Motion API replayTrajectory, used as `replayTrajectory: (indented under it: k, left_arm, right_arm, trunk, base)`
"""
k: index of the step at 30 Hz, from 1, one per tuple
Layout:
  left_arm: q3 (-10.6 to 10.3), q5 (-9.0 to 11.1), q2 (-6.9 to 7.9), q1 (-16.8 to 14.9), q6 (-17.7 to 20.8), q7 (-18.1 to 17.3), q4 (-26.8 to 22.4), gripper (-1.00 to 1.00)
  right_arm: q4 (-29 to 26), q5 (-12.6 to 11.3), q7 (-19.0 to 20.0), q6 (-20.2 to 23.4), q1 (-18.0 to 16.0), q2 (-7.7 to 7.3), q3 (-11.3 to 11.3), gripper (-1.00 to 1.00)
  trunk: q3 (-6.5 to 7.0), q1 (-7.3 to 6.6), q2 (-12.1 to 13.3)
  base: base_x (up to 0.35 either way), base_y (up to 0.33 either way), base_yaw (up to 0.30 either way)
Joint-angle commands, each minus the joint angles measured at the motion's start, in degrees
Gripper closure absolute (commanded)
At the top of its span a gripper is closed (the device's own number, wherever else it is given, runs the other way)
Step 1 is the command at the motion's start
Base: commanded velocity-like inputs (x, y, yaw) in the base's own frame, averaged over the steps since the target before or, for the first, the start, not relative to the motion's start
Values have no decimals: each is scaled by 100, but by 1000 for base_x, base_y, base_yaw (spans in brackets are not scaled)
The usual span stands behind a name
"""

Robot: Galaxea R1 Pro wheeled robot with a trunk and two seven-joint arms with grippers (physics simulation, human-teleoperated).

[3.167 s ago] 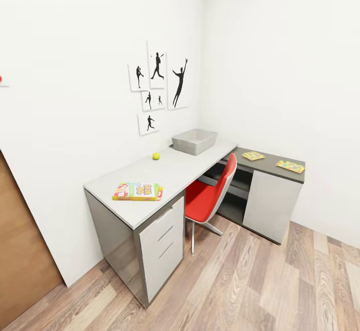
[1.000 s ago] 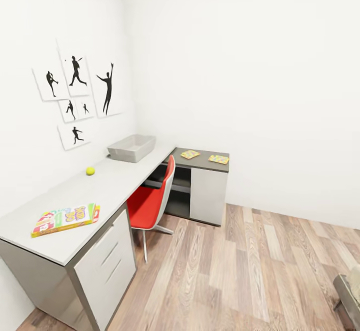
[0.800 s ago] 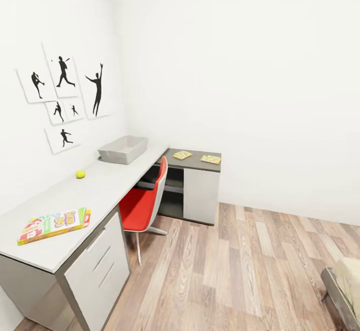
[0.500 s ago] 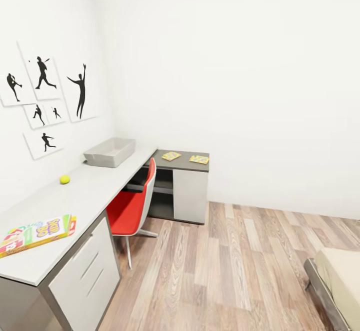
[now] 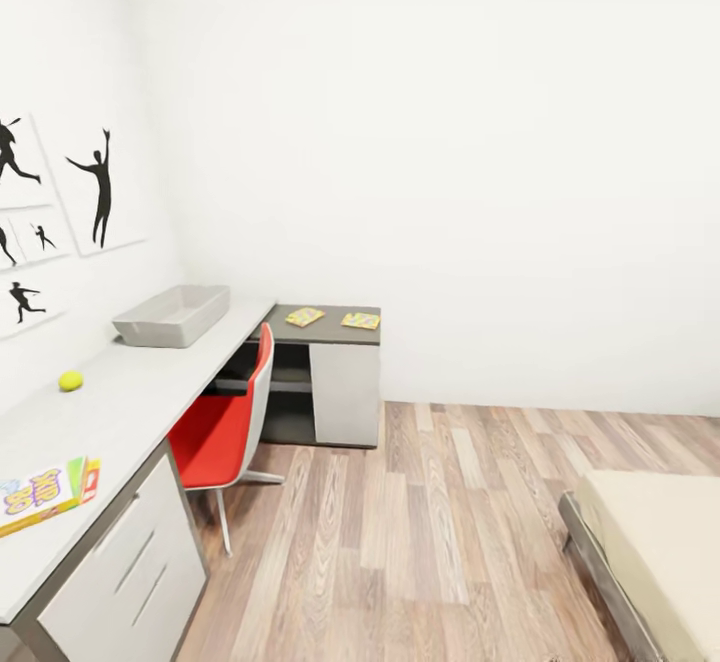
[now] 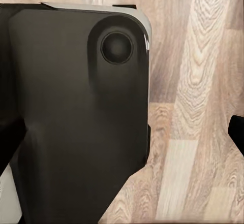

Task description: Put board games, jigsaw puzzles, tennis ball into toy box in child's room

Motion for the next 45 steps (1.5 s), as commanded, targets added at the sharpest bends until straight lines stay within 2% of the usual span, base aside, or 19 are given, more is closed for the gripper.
replayTrajectory:
  k: [1, 13, 28, 45]
  left_arm:
    - [-11, -3, 20, -1, -67, -1, 10, -100]
    - [-4, 2, 120, 0, -236, 0, 32, -100]
    - [-4, 2, 128, 0, -253, 3, 33, -100]
    - [-5, -6, 126, 0, -324, 5, 32, -100]
  right_arm:
    - [-1, -7, -1, -17, 0, 0, 3, -100]
    - [-1, -12, -1, -22, 1, 8, 3, -100]
    - [-1, -12, -1, -270, 1, 0, -4, -100]
    - [-1, -12, -1, -309, 1, 0, 2, -100]
  trunk:
    - [15, -22, 38]
    - [230, -286, 520]
    - [499, -615, 1121]
    - [804, -988, 1803]
  base:
    - [0, 0, -262]
    - [0, 0, -261]
    - [0, 0, -261]
    - [0, 0, -262]
